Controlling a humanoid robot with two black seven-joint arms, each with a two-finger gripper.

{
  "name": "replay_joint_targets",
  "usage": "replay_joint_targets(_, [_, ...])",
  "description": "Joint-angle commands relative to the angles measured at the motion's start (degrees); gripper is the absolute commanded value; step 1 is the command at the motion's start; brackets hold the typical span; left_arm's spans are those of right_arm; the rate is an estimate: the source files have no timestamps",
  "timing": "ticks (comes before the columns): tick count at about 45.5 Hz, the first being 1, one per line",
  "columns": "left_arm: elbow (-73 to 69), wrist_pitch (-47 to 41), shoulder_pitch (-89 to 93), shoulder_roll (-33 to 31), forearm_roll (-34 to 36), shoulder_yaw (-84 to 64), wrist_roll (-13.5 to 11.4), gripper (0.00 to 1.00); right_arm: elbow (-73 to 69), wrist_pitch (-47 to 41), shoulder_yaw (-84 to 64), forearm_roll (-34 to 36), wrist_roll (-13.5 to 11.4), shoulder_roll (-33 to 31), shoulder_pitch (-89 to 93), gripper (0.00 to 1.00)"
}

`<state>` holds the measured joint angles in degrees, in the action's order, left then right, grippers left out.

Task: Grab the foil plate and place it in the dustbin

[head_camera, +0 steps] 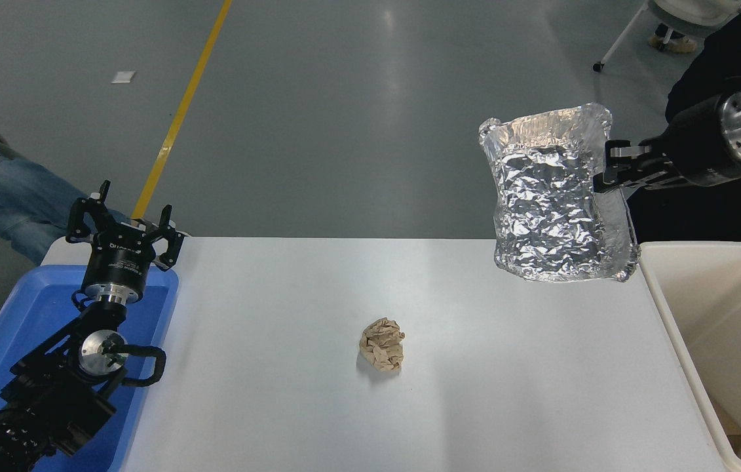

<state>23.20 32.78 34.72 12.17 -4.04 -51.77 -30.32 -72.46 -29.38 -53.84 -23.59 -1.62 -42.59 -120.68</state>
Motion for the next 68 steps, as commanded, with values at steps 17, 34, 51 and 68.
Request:
replay_joint_targets(17, [0.0, 0.0, 0.0, 0.0, 0.0, 0.0, 0.0, 0.99, 33.3, 3.6, 12.3, 0.5, -0.2, -5.7, 31.4, 0.00])
replay_joint_targets(34, [0.0, 0.0, 0.0, 0.0, 0.0, 0.0, 0.0, 0.99, 53.8, 10.0, 25.0, 12.8, -2.5, -2.4, 55.8, 0.00])
replay_joint_targets(51, [0.0, 0.0, 0.0, 0.0, 0.0, 0.0, 0.0, 0.99, 58.7, 21.3, 25.5, 30.9, -3.7, 2.2, 69.3, 0.00])
replay_joint_targets(68, [0.0, 0.0, 0.0, 0.0, 0.0, 0.0, 0.0, 0.99, 64.0, 25.4, 32.2, 40.8, -3.7, 6.6, 83.3, 0.00])
